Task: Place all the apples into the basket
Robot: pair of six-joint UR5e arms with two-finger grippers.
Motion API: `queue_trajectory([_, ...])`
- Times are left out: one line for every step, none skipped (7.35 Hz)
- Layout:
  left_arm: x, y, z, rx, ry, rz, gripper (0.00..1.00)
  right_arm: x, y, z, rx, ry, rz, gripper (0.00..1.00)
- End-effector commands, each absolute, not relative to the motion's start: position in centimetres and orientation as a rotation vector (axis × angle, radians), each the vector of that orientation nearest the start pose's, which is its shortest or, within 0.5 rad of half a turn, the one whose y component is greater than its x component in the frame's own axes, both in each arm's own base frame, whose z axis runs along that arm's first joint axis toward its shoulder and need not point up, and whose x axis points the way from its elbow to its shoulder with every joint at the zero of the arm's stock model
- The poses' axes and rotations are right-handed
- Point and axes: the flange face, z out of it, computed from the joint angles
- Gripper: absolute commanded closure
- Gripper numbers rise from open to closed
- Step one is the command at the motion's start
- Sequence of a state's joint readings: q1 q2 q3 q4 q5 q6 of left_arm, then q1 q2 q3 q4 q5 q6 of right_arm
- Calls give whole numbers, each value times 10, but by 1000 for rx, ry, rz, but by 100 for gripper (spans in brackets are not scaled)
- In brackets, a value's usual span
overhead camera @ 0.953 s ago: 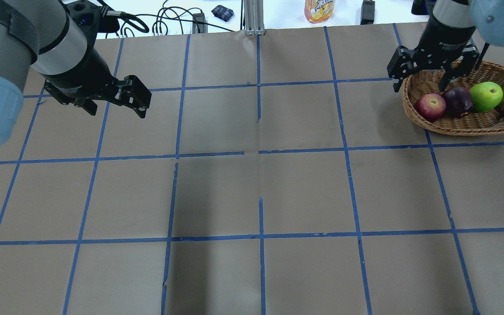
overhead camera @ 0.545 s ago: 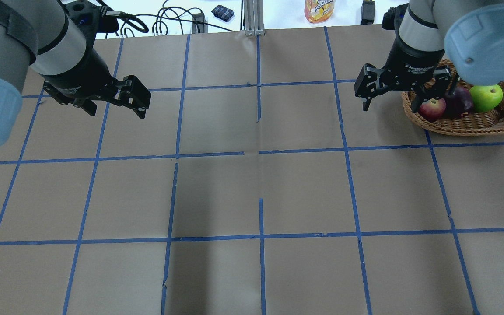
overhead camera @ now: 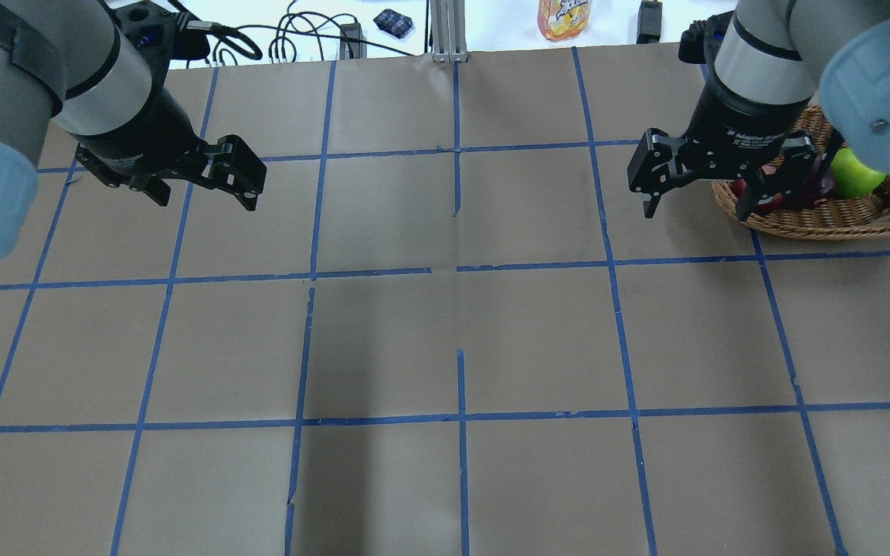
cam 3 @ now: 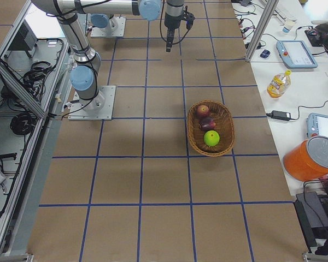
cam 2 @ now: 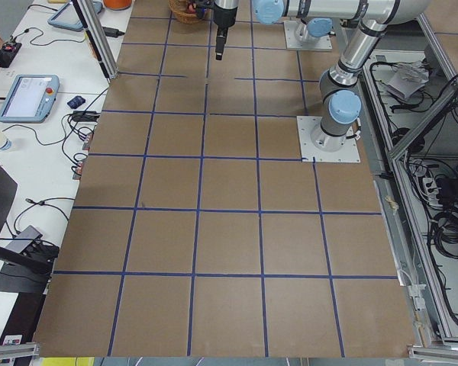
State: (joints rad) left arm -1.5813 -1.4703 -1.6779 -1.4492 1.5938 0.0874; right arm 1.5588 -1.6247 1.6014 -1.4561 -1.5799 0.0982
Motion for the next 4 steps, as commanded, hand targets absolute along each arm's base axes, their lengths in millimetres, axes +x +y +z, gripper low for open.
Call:
queue_trajectory([-136, -457, 497, 150, 3105, -182, 0, 125, -460, 498, 178, 3152, 142, 0])
queue_trajectory([-135, -458, 497, 148, 3105, -185, 0, 126, -461, 496, 181, 3139, 145, 0])
queue_trajectory([-136, -456, 497, 150, 3105, -182, 0, 126, -461, 494, 173, 3137, 152, 0])
queue_trajectory([-136, -456, 497, 150, 3103, -184, 0, 126, -463, 488, 133, 3137, 171, 0])
